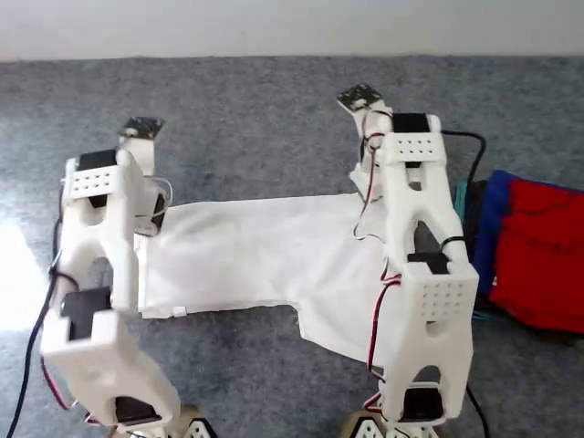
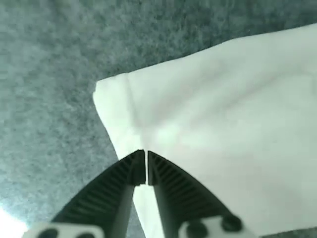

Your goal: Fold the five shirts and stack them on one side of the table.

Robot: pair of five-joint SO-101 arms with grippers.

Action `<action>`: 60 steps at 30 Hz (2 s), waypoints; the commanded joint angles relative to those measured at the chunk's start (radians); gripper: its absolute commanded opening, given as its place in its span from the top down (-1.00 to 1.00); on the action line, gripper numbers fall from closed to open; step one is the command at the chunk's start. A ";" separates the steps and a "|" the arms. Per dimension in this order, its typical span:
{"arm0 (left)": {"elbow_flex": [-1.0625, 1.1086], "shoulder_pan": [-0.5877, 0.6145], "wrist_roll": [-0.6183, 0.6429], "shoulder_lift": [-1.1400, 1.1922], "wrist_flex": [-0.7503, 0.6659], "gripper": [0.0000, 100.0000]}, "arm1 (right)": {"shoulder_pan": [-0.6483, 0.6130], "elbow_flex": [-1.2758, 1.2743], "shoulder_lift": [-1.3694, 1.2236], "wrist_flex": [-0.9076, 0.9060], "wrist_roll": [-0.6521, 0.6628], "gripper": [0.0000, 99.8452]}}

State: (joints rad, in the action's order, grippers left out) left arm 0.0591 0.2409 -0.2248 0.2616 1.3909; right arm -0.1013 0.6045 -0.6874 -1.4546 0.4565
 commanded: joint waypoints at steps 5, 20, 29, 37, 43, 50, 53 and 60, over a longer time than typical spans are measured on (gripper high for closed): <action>-0.021 -0.071 0.006 -0.282 0.152 0.96 | -0.099 0.032 0.183 -0.280 -0.009 0.98; 0.401 -0.196 0.005 -0.373 0.121 0.96 | -0.133 -0.585 0.383 -0.294 -0.080 0.98; 0.624 -0.189 -0.048 -0.371 0.000 0.96 | 0.008 -0.870 0.380 -0.065 -0.020 0.98; 0.673 -0.006 -0.133 -0.376 -0.051 0.96 | 0.134 -0.884 0.389 -0.062 0.035 0.98; 0.579 -0.008 -0.141 -0.431 0.055 0.97 | 0.073 -0.873 0.469 -0.174 0.011 0.98; 0.460 -0.094 -0.137 -0.707 0.203 0.96 | 0.019 -0.873 0.855 -0.288 -0.011 0.98; 0.427 -0.195 -0.137 -0.769 0.235 0.96 | 0.044 -0.873 1.052 -0.335 -0.006 0.98; 0.329 -0.430 -0.084 -0.655 0.233 0.78 | 0.298 -0.879 1.428 -0.338 -0.002 0.98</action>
State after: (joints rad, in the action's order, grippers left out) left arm 0.4626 -0.0997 -0.3475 -0.4396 1.6195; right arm 0.0936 -0.2793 0.5999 -1.7522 0.4580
